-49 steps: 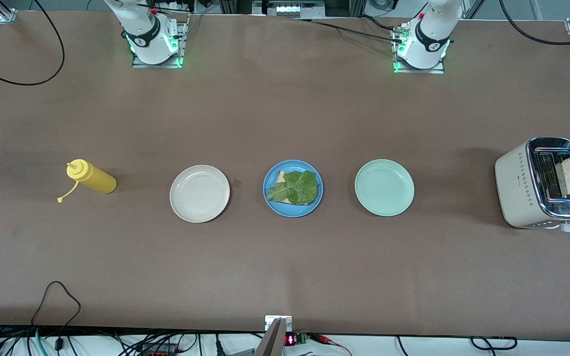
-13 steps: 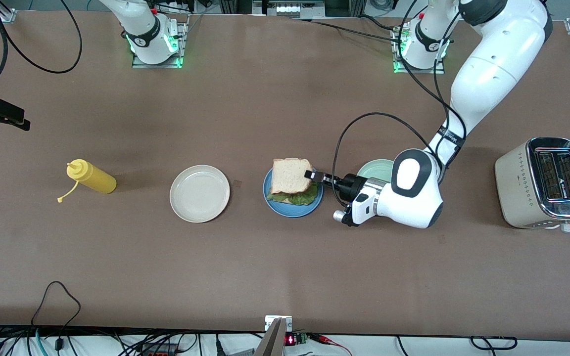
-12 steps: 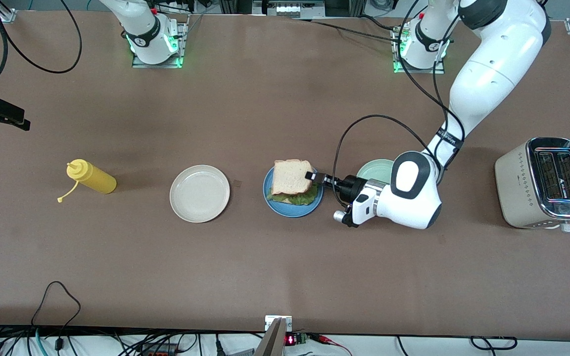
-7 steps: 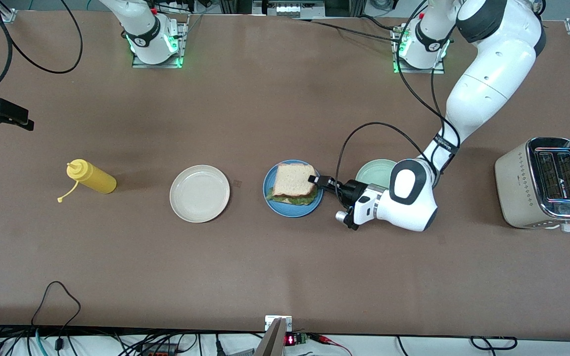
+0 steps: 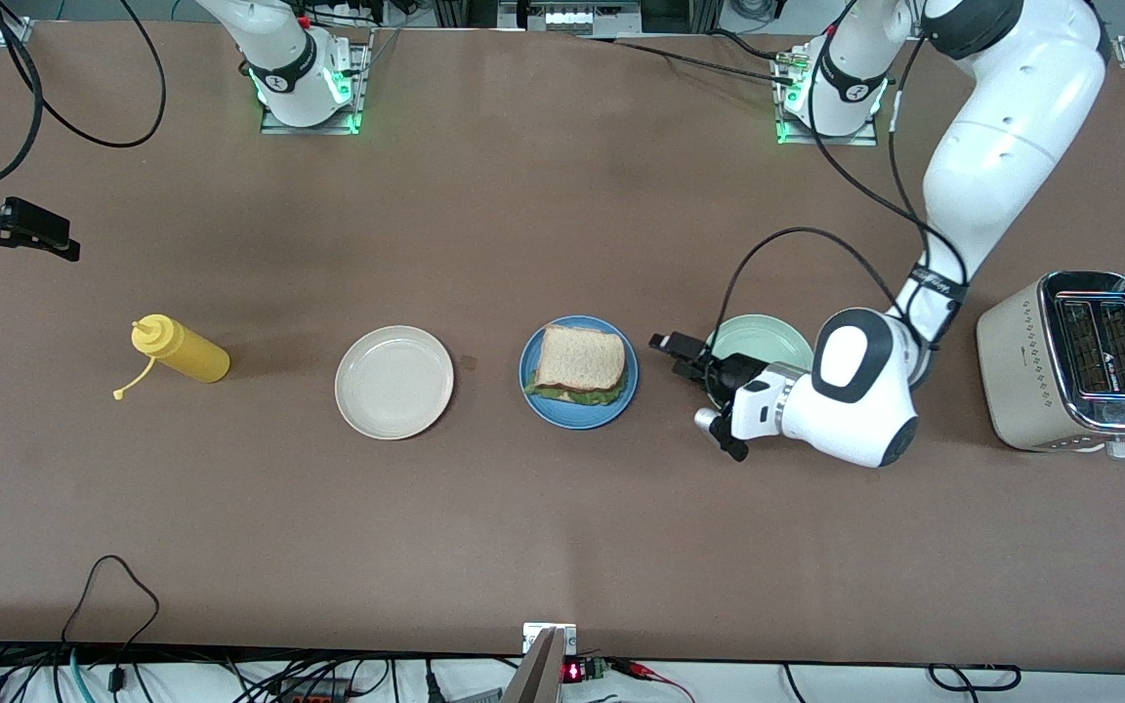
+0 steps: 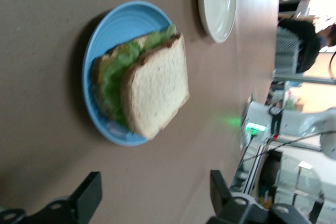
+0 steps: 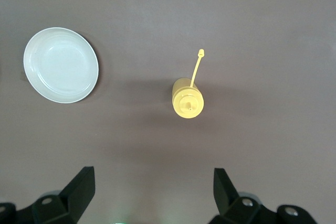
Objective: Make sandwich in blue plate with both arms
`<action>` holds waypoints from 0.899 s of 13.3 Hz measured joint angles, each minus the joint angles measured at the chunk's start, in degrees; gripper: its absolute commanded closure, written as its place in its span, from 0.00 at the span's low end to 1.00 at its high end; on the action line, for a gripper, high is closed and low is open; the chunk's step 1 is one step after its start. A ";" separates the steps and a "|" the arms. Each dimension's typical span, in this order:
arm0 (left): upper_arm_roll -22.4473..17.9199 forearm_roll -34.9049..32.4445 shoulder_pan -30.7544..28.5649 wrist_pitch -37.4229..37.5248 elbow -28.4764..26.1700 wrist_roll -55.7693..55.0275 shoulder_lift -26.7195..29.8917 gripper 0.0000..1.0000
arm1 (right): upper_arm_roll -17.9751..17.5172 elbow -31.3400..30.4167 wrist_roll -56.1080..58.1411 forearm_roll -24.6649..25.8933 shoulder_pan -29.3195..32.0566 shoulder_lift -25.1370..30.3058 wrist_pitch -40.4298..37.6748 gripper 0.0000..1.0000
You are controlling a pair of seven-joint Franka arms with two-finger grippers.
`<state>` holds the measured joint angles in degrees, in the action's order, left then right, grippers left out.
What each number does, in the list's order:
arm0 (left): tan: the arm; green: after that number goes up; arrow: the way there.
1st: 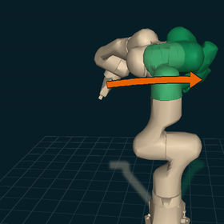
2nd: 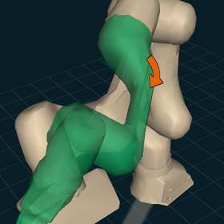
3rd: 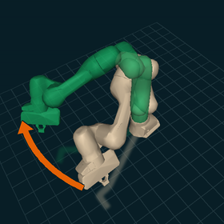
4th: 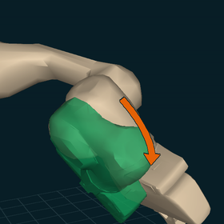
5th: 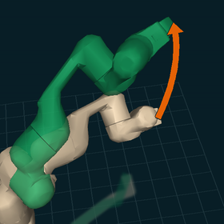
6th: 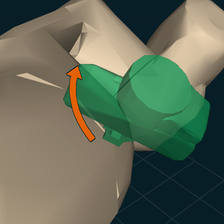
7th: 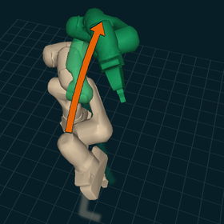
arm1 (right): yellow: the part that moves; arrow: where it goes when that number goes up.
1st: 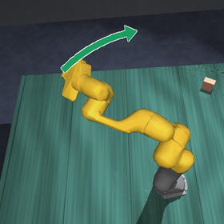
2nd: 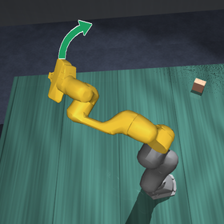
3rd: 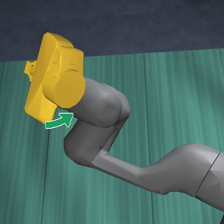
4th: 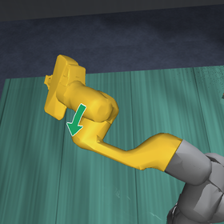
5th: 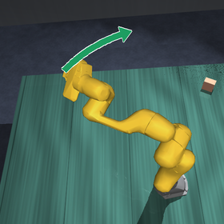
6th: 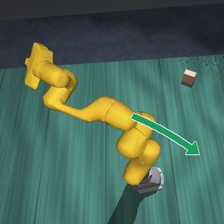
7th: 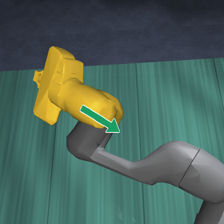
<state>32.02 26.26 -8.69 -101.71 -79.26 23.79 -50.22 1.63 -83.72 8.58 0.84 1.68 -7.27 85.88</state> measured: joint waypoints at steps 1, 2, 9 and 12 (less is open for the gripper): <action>-0.18 -3.29 -0.52 2.66 0.06 -0.61 1.63 0.00 | -0.03 0.00 0.00 0.00 -0.11 0.00 0.01 0.00; -0.31 -7.06 -1.06 5.47 0.15 -2.34 3.58 0.00 | -0.04 0.00 -0.01 0.00 -0.23 0.00 -0.01 0.00; -0.19 -35.52 -0.65 21.25 0.98 -20.18 21.43 0.00 | -0.14 0.00 -2.97 -1.50 -1.52 0.42 -1.64 0.00; -8.48 -35.84 1.91 20.29 1.47 -20.66 28.69 0.00 | -0.20 0.01 -5.26 -2.31 -2.88 0.52 -1.64 0.00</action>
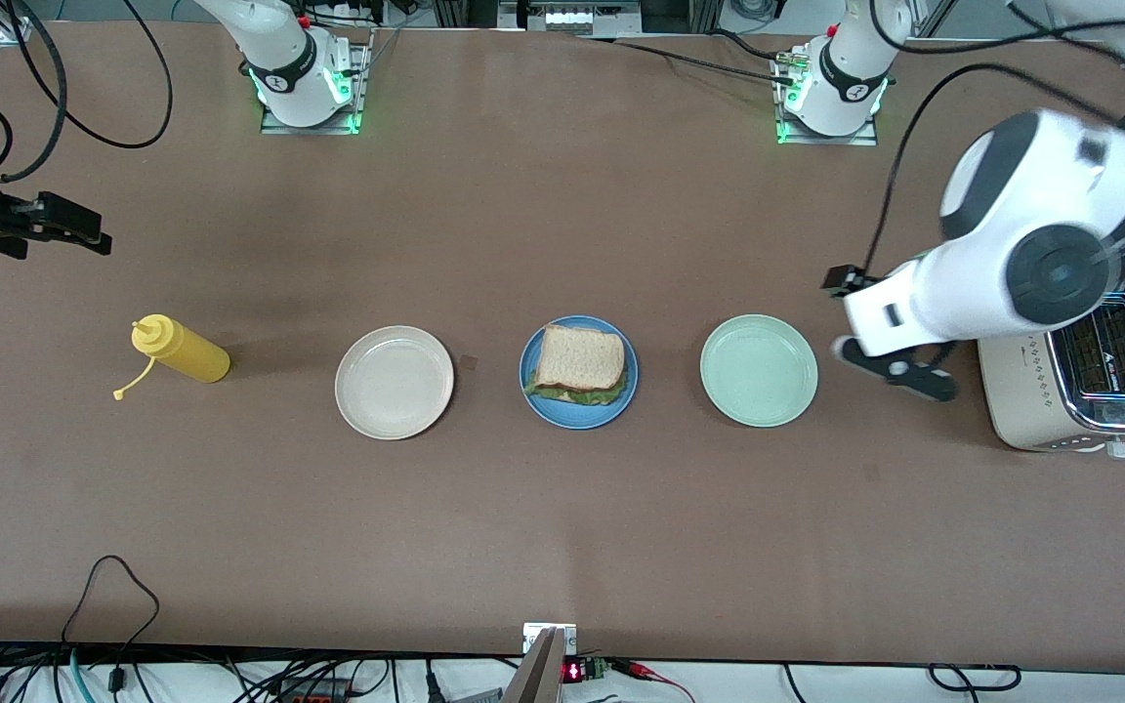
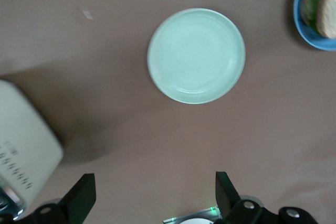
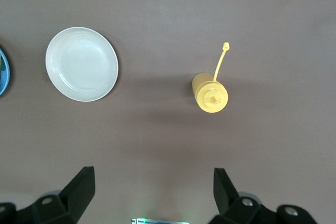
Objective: Make sandwich in blue plate with both arms
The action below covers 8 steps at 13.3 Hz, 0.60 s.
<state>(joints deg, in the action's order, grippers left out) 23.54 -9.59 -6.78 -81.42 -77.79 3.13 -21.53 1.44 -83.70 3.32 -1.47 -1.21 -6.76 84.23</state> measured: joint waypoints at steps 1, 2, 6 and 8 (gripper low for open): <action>-5.36 1.97 2.67 -1.97 -0.41 0.01 2.52 0.00 | 0.01 0.03 -0.10 0.02 -0.14 0.04 0.01 0.00; -10.72 4.89 5.49 -5.10 -2.16 0.02 5.47 0.00 | 0.11 0.07 -0.10 0.06 -0.13 0.09 0.03 0.00; -20.70 9.12 8.79 -17.26 -18.50 0.03 21.28 0.00 | 0.39 0.14 -0.09 0.13 0.03 0.24 0.07 0.00; -20.93 9.12 8.81 -15.17 -21.79 -0.04 24.70 0.00 | 0.40 0.14 -0.09 0.13 0.05 0.24 0.09 0.00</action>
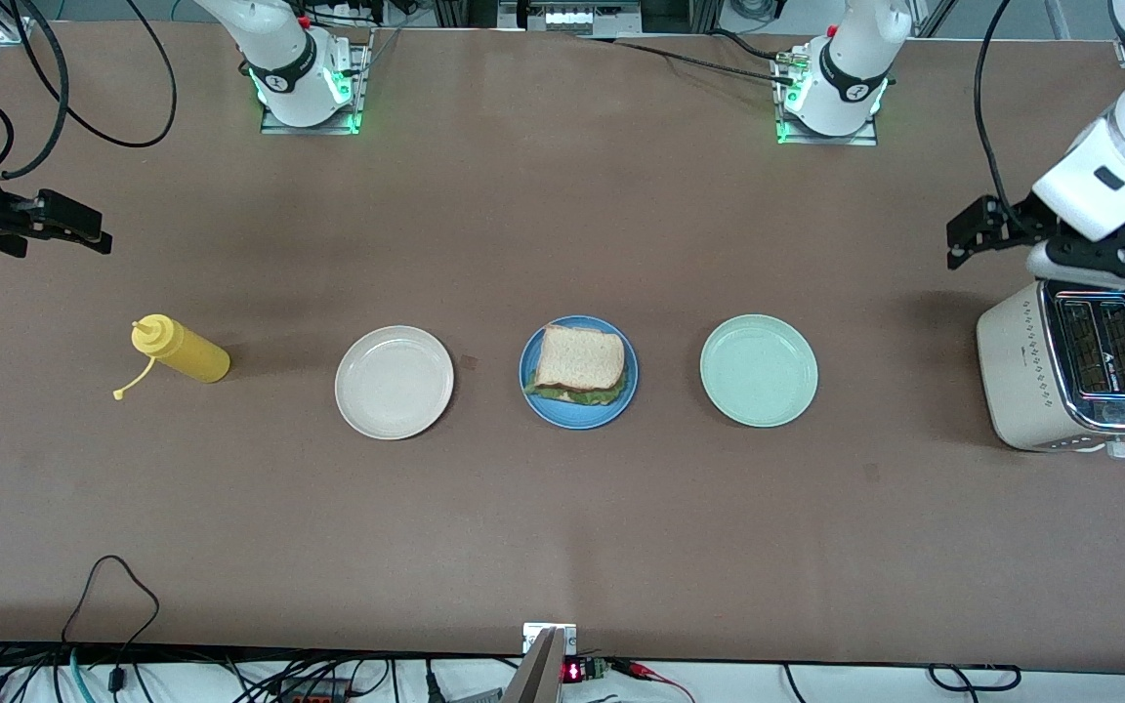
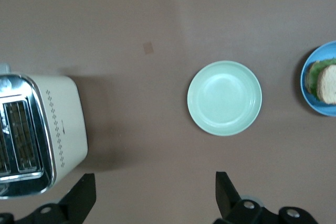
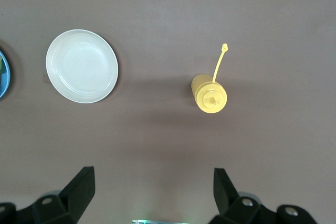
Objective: Make sandwich in blue plate with both arms
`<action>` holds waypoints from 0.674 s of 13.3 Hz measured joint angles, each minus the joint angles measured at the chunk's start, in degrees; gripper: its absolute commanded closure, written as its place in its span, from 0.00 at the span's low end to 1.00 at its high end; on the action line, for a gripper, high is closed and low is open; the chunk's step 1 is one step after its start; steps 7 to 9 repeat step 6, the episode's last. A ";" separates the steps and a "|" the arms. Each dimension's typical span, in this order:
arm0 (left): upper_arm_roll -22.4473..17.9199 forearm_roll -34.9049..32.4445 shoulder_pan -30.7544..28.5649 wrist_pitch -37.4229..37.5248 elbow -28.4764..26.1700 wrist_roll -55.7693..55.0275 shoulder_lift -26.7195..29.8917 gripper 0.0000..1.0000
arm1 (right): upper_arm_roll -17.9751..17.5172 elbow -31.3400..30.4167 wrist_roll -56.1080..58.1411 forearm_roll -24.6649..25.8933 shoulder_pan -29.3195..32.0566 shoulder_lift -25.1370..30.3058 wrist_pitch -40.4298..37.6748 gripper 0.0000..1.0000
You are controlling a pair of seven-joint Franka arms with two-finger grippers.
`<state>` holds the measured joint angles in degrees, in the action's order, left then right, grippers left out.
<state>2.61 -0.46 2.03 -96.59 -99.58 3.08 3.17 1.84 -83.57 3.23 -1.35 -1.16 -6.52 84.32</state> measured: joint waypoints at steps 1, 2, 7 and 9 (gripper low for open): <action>-0.03 0.00 0.00 1.35 -0.23 -0.05 0.21 0.00 | 0.01 0.00 0.00 0.00 0.01 0.00 0.01 0.00; -0.07 0.00 -0.01 1.89 -0.31 -0.07 0.08 0.00 | 0.01 0.00 0.00 0.00 0.02 0.00 0.04 0.00; 0.17 0.00 0.20 1.99 -0.25 -0.07 -0.13 0.00 | 0.01 0.00 0.00 0.00 0.03 0.00 0.08 0.00; 0.17 0.00 0.20 1.99 -0.25 -0.07 -0.13 0.00 | 0.01 0.00 0.00 0.00 0.03 0.00 0.08 0.00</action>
